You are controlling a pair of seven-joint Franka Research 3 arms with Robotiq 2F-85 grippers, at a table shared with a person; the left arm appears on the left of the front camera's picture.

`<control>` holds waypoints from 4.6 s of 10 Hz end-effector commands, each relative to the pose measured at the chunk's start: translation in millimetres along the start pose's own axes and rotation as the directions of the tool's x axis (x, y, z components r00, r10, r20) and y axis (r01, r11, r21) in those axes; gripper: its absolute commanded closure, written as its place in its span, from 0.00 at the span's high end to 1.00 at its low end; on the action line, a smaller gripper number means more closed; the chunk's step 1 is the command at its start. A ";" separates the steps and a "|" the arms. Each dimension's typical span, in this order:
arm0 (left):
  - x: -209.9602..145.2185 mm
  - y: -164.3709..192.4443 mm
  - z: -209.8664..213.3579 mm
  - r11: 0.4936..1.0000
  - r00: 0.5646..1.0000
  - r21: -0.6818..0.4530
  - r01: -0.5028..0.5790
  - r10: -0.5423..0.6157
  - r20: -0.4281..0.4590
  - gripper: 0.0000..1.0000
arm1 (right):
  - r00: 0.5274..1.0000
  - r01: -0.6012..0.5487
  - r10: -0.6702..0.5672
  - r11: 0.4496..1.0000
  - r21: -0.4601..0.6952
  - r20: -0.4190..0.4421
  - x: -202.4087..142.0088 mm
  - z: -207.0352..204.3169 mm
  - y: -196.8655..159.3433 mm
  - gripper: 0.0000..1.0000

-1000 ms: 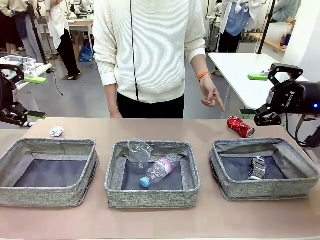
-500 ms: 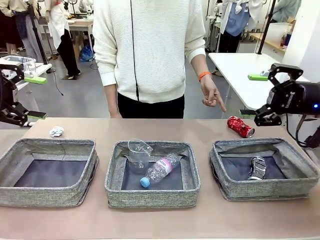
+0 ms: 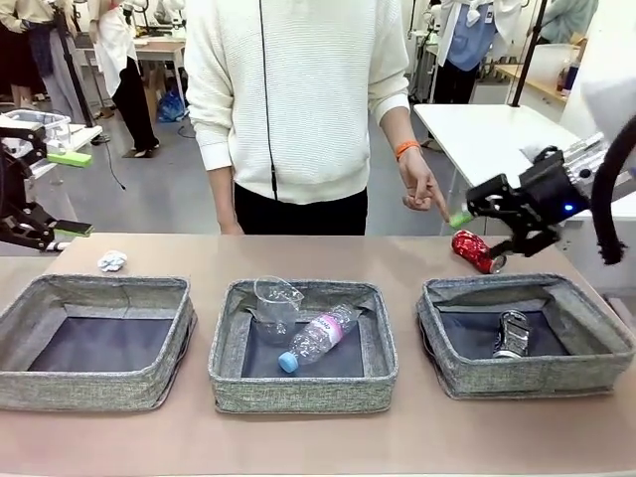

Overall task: Sort the waste into the appropriate baskets.
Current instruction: Pick up the waste item pointed out by the person.

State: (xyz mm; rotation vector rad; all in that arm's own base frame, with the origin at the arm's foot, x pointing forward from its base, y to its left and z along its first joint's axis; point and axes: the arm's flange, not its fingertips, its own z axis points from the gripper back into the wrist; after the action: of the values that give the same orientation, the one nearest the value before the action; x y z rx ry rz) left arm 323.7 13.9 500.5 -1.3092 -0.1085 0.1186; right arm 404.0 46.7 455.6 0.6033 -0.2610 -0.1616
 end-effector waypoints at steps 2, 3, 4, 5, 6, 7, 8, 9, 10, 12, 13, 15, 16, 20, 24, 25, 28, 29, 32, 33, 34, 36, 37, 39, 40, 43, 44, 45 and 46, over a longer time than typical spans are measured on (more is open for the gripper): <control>-0.6 -1.8 0.7 1.000 1.000 -0.010 0.017 -0.017 0.000 1.00 | 0.966 0.146 0.058 0.676 -0.722 0.250 -6.1 44.6 -2.3 1.00; -0.6 -1.8 0.7 1.000 1.000 -0.010 0.017 -0.017 0.000 1.00 | 0.998 -0.043 0.051 0.987 -0.153 0.049 7.1 10.2 -4.3 1.00; -0.6 -1.8 0.7 1.000 1.000 -0.010 0.017 -0.017 0.000 1.00 | 0.998 -0.043 0.051 0.987 -0.153 0.049 7.1 10.2 -4.3 1.00; -0.6 -1.8 0.7 1.000 1.000 -0.010 0.017 -0.017 0.000 1.00 | 0.989 -0.051 0.090 0.953 -0.298 0.119 6.6 31.5 -5.3 1.00; -0.6 -1.8 0.7 1.000 1.000 -0.010 0.017 -0.017 0.000 1.00 | 0.993 -0.111 0.081 0.867 -0.485 -0.083 39.0 21.1 -11.3 1.00; -0.6 -1.8 0.7 1.000 1.000 -0.010 0.017 -0.017 0.000 1.00 | 0.990 -0.088 -0.001 0.771 -0.631 -0.139 80.0 7.2 -32.4 1.00; -0.6 -1.8 0.7 1.000 1.000 -0.010 0.017 -0.017 0.000 1.00 | 0.967 -0.235 0.115 0.747 -0.622 -0.228 101.2 5.4 -49.6 1.00; -0.6 -1.8 0.7 1.000 1.000 -0.010 0.017 -0.017 0.000 1.00 | 0.927 -0.356 0.211 0.760 -0.544 -0.311 119.8 4.8 -61.8 1.00; -0.6 -1.8 0.7 1.000 1.000 -0.010 0.017 -0.017 0.000 1.00 | 0.906 -0.403 0.272 0.786 -0.469 -0.324 130.3 -2.3 -76.4 1.00; -0.6 -1.8 0.7 1.000 1.000 -0.010 0.017 -0.017 0.000 1.00 | 0.883 -0.456 0.362 0.814 -0.360 -0.299 154.6 -13.4 -96.6 1.00; -0.6 -1.8 0.7 1.000 1.000 -0.010 0.017 -0.017 0.000 1.00 | 0.858 -0.503 0.429 0.810 -0.299 -0.282 162.4 -22.9 -102.9 1.00; -0.6 -1.8 0.7 1.000 1.000 -0.010 0.017 -0.017 0.000 1.00 | 0.807 -0.585 0.541 0.789 -0.188 -0.236 181.6 -50.1 -122.4 1.00; -0.6 -1.8 0.7 1.000 1.000 -0.010 0.017 -0.017 0.000 1.00 | 0.792 -0.607 0.572 0.775 -0.176 -0.215 189.6 -62.9 -130.3 1.00; -0.6 -1.8 0.7 1.000 1.000 -0.010 0.017 -0.017 0.000 1.00 | 0.760 -0.646 0.624 0.756 -0.103 -0.182 215.9 -102.7 -154.4 1.00; -0.6 -1.8 0.7 1.000 1.000 -0.010 0.017 -0.017 0.000 1.00 | 0.761 -0.639 0.625 0.768 -0.042 -0.174 239.4 -136.3 -157.6 1.00; -0.6 -1.8 0.7 1.000 1.000 -0.010 0.017 -0.017 0.000 1.00 | 0.758 -0.643 0.631 0.766 -0.022 -0.168 243.4 -141.7 -154.4 1.00; -0.6 -1.8 0.7 1.000 1.000 -0.010 0.017 -0.017 0.000 1.00 | 0.748 -0.645 0.633 0.764 0.007 -0.198 248.5 -158.2 -146.9 1.00; -0.6 -1.8 0.7 1.000 1.000 -0.010 0.017 -0.017 0.000 1.00 | 0.744 -0.647 0.635 0.762 0.011 -0.206 248.0 -159.5 -144.2 1.00; -0.6 -1.8 0.7 1.000 1.000 -0.010 0.017 -0.017 0.000 1.00 | 0.749 -0.644 0.623 0.765 -0.027 -0.225 245.9 -161.5 -141.9 1.00; -0.6 -1.8 0.7 1.000 1.000 -0.010 0.017 -0.017 0.000 1.00 | 0.734 -0.655 0.624 0.755 -0.034 -0.269 244.1 -162.3 -140.8 0.40; -0.6 -1.8 0.7 1.000 1.000 -0.010 0.017 -0.017 0.000 1.00 | 0.729 -0.660 0.631 0.750 -0.029 -0.268 243.4 -162.3 -139.7 0.40; -0.6 -1.8 0.7 1.000 1.000 -0.010 0.017 -0.017 0.000 1.00 | 0.726 -0.663 0.634 0.748 -0.023 -0.266 242.4 -159.6 -139.5 0.34; -0.6 -1.8 0.7 1.000 1.000 -0.010 0.017 -0.017 0.000 1.00 | 0.725 -0.664 0.635 0.748 -0.022 -0.267 241.7 -159.1 -139.6 0.00; -0.6 -1.8 0.7 1.000 1.000 -0.010 0.017 -0.017 0.000 1.00 | 0.731 -0.657 0.628 0.753 -0.026 -0.265 239.6 -155.2 -142.6 0.00; -0.6 -1.8 0.7 1.000 1.000 -0.010 0.017 -0.017 0.000 1.00 | 0.732 -0.657 0.629 0.754 -0.025 -0.262 238.8 -153.8 -143.9 0.00; -0.6 -1.8 0.7 1.000 1.000 -0.010 0.017 -0.017 0.000 1.00 | 0.732 -0.657 0.628 0.754 -0.028 -0.264 238.1 -151.6 -146.2 0.00; -0.6 -1.8 0.7 1.000 1.000 -0.010 0.017 -0.017 0.000 1.00 | 0.738 -0.648 0.622 0.761 -0.021 -0.261 237.5 -148.5 -145.8 0.00; -0.6 -1.8 0.7 1.000 1.000 -0.010 0.017 -0.017 0.000 1.00 | 0.814 -0.545 0.519 0.838 -0.035 -0.263 235.9 -134.4 -134.5 0.00; -0.6 -1.8 0.7 1.000 1.000 -0.010 0.017 -0.017 0.000 1.00 | 0.899 -0.392 0.356 0.914 -0.107 -0.255 230.4 -100.7 -111.6 0.00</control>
State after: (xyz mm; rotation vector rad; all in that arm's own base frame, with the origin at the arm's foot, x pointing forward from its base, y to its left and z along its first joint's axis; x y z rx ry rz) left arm 323.7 14.5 500.8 -1.3083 -0.1098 0.1198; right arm 663.3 -46.9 316.8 0.4034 -0.1915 0.4351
